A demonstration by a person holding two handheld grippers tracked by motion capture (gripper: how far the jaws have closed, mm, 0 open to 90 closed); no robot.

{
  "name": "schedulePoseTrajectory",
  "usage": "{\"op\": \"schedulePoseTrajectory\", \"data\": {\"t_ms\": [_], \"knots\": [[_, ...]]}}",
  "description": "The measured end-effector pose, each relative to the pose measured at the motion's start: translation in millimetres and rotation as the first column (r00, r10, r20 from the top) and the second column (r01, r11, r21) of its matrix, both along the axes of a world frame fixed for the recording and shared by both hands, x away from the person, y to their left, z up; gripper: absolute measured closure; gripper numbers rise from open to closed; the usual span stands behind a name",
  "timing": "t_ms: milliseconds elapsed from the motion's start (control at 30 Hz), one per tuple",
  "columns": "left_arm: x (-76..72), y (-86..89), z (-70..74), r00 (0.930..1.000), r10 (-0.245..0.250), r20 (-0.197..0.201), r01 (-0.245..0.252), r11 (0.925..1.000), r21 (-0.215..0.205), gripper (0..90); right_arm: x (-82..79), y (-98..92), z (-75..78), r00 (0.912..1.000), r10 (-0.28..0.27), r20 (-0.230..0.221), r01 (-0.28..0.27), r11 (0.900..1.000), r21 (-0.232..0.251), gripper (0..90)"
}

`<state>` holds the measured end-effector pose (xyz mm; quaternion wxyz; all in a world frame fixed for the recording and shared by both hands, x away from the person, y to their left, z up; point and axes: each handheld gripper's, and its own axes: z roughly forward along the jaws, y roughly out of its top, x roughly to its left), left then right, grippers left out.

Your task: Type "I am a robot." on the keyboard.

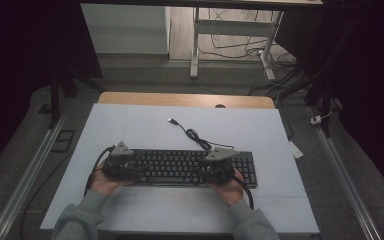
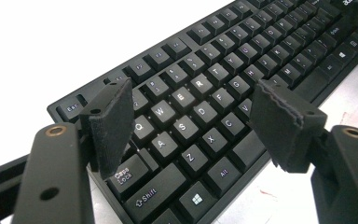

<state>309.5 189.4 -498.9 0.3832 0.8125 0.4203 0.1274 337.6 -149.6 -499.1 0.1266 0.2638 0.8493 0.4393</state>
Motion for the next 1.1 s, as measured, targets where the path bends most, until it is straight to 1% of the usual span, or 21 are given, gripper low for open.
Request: {"op": "schedulePoseTrajectory", "data": {"t_ms": [233, 300, 433, 533, 800, 1033, 1100], "knots": [[-0.1, 1.0, 0.8, 1.0, 0.002, -0.001, -0.002, 0.9999, -0.011, 30.2, -7.6, -27.3, 2.1, 0.9991, -0.035, 0.022, 0.035, 0.999, -0.002, 56.4], [0.3, 1.2, 0.6, 1.0, 0.006, -0.003, -0.006, 0.9998, -0.018, 30.2, -9.1, -34.7, 2.0, 0.9988, -0.045, 0.022, 0.045, 0.999, -0.001, 56.3], [1.0, 1.5, 0.4, 1.0, 0.006, -0.005, -0.006, 0.9998, -0.019, 30.1, -10.2, -45.6, 1.5, 0.9981, -0.059, 0.018, 0.059, 0.998, 0.002, 56.1], [0.9, 1.2, 0.6, 1.0, 0.007, -0.004, -0.007, 0.9997, -0.023, 30.2, -10.5, -48.4, 0.8, 0.9978, -0.064, 0.018, 0.064, 0.998, -0.002, 56.0], [-0.3, 0.8, 1.9, 1.0, -0.003, 0.006, 0.003, 0.9995, -0.032, 32.5, -10.5, -45.3, -0.7, 0.9984, -0.052, 0.023, 0.053, 0.998, -0.015, 55.7], [-1.6, -0.8, 2.9, 0.9997, -0.022, 0.015, 0.022, 0.9989, -0.04, 36.7, -10.1, -45.4, -0.7, 0.9982, -0.055, 0.024, 0.055, 0.998, -0.016, 55.7], [-2.3, -1.4, 3.6, 0.9993, -0.032, 0.018, 0.033, 0.9985, -0.045, 39.8, -10.3, -44.8, -0.8, 0.9982, -0.055, 0.026, 0.055, 0.998, -0.02, 55.6]]}}
